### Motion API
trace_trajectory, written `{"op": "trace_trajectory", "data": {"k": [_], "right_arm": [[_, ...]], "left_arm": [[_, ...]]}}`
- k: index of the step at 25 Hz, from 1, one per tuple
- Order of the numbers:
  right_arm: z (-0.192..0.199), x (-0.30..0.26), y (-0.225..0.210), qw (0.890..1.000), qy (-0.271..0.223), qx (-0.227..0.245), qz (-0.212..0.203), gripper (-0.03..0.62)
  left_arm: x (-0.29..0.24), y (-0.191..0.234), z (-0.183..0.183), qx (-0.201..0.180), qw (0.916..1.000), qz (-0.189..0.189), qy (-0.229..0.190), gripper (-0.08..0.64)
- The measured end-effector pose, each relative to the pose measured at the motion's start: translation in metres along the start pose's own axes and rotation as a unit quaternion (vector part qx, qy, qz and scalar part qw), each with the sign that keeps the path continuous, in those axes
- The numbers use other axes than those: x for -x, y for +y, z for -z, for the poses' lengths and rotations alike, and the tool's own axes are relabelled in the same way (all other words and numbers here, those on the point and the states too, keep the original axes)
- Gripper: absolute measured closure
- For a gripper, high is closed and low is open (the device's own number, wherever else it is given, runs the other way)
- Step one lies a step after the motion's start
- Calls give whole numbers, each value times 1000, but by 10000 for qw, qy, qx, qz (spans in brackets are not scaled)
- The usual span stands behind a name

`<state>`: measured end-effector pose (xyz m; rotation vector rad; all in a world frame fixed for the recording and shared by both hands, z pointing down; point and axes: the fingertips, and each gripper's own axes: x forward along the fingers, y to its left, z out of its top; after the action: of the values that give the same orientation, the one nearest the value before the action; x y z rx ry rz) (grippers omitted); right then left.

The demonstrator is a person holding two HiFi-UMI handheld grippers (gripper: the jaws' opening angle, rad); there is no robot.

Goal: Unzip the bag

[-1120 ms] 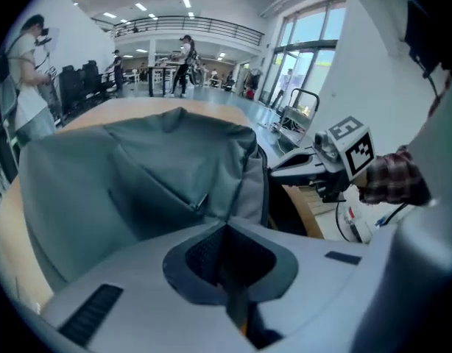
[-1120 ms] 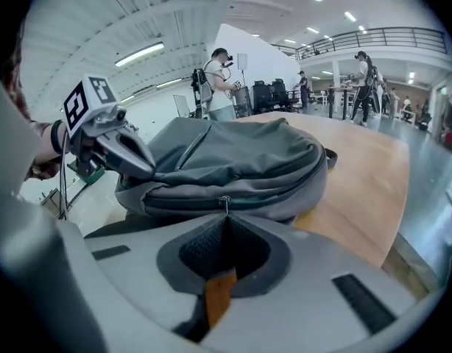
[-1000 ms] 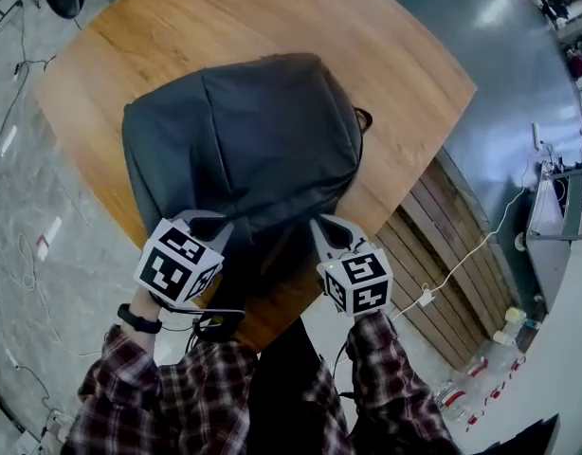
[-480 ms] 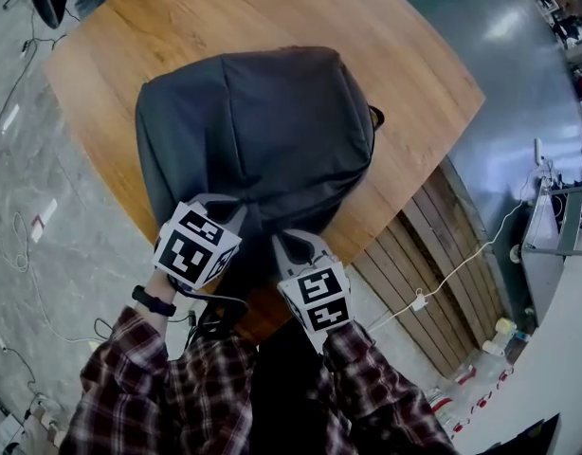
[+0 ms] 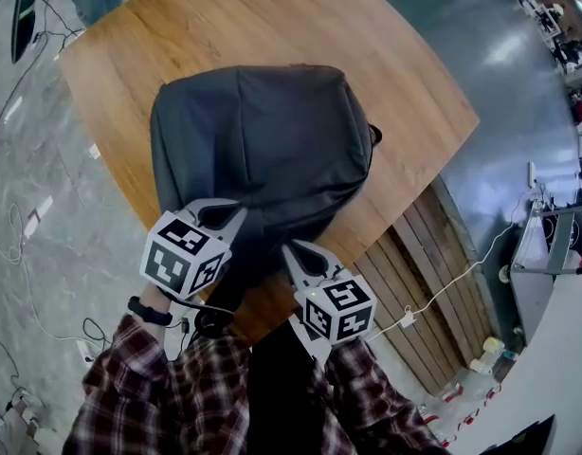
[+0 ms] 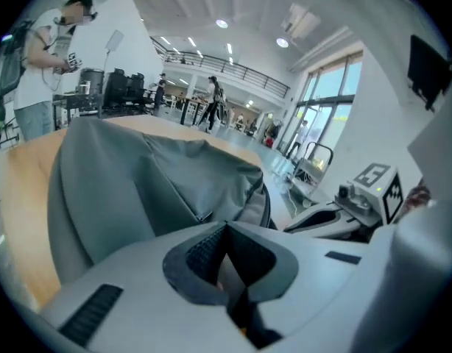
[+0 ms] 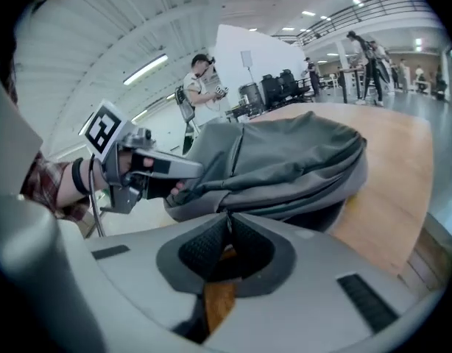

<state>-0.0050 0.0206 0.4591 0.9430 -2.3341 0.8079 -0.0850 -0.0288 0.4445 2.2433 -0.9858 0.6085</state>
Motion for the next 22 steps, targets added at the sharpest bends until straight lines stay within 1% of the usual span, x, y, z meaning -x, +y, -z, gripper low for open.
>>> {"op": "trace_trajectory", "data": {"k": [3, 7, 10, 13, 16, 17, 19, 22], "right_arm": [[-31, 30, -3, 9988, -455, -147, 88, 580], [-91, 60, 6, 9932, -1159, -47, 45, 580], [-135, 77, 24, 9867, -1613, 165, -68, 580], [-168, 95, 45, 9798, -1909, 583, -126, 580], [-190, 111, 69, 9717, -2134, 1004, -139, 581], [-197, 115, 76, 9687, -2217, 1108, -152, 581], [-205, 122, 88, 9636, -2354, 1253, -184, 581], [-208, 126, 95, 9615, -2385, 1349, -202, 581]], "left_arm": [[35, -15, -23, 331, 9968, -134, -717, 553], [79, -42, -62, 531, 9848, -387, -1610, 552], [115, -66, -97, 377, 9731, -481, -2220, 552], [147, -86, -130, 205, 9595, -611, -2743, 552], [171, -94, -153, 253, 9457, -701, -3164, 554], [177, -95, -159, 242, 9423, -719, -3262, 552], [183, -99, -163, 153, 9395, -752, -3338, 553], [182, -106, -162, 56, 9410, -756, -3298, 554]]}}
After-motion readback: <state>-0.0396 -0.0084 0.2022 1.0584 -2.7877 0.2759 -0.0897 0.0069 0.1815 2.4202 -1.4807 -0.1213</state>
